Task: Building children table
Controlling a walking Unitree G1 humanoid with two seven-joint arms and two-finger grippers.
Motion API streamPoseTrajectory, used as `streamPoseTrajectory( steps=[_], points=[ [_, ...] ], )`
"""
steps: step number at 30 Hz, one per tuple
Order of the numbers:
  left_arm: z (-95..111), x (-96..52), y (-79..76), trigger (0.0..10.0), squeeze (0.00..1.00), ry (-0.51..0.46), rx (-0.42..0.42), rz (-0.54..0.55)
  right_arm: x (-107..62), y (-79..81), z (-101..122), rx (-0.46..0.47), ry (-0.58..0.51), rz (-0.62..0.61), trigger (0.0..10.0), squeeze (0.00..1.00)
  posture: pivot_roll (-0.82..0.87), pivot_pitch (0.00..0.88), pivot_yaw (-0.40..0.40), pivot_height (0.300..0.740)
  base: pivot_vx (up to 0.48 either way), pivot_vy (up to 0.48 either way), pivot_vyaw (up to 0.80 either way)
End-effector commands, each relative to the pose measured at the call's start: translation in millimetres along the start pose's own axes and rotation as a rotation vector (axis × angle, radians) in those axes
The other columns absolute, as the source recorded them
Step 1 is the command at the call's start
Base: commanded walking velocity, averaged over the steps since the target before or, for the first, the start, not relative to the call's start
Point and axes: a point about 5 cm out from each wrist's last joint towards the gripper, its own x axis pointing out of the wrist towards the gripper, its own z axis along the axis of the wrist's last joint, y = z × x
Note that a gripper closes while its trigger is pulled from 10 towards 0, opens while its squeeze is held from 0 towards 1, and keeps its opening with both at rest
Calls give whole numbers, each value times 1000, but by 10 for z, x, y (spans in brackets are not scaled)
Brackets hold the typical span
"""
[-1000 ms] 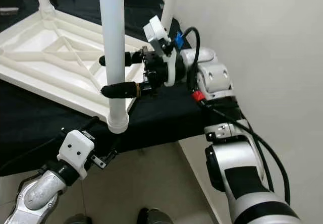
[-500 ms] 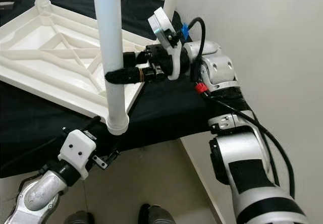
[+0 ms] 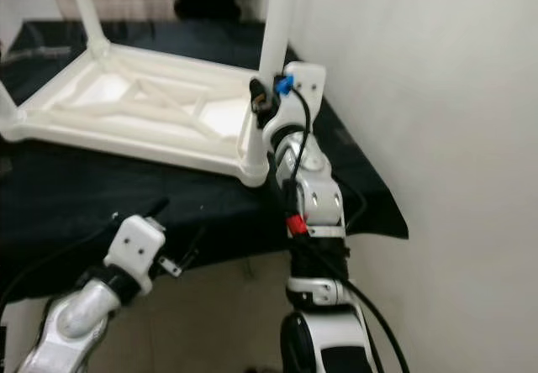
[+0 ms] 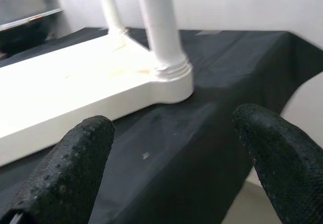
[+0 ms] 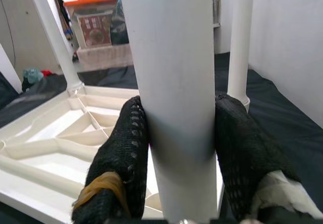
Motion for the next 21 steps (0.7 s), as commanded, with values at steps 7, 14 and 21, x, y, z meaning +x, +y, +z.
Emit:
streamPoseTrajectory(
  steps=[7,14,21],
  points=[
    [-60,27,8,10000,0,2,-3,11,-27,307,-172,38,116,63,10000,0,13,47,-149,740,0,0,0],
    [-38,-11,12,10000,0,-7,-3,12,-78,573,239,19,31,553,10000,1000,18,75,-148,740,0,0,0],
    [8,-45,-16,10000,0,-16,-10,7,-268,477,605,-125,-19,1092,10000,1000,30,109,-155,740,0,0,0]
  ],
)
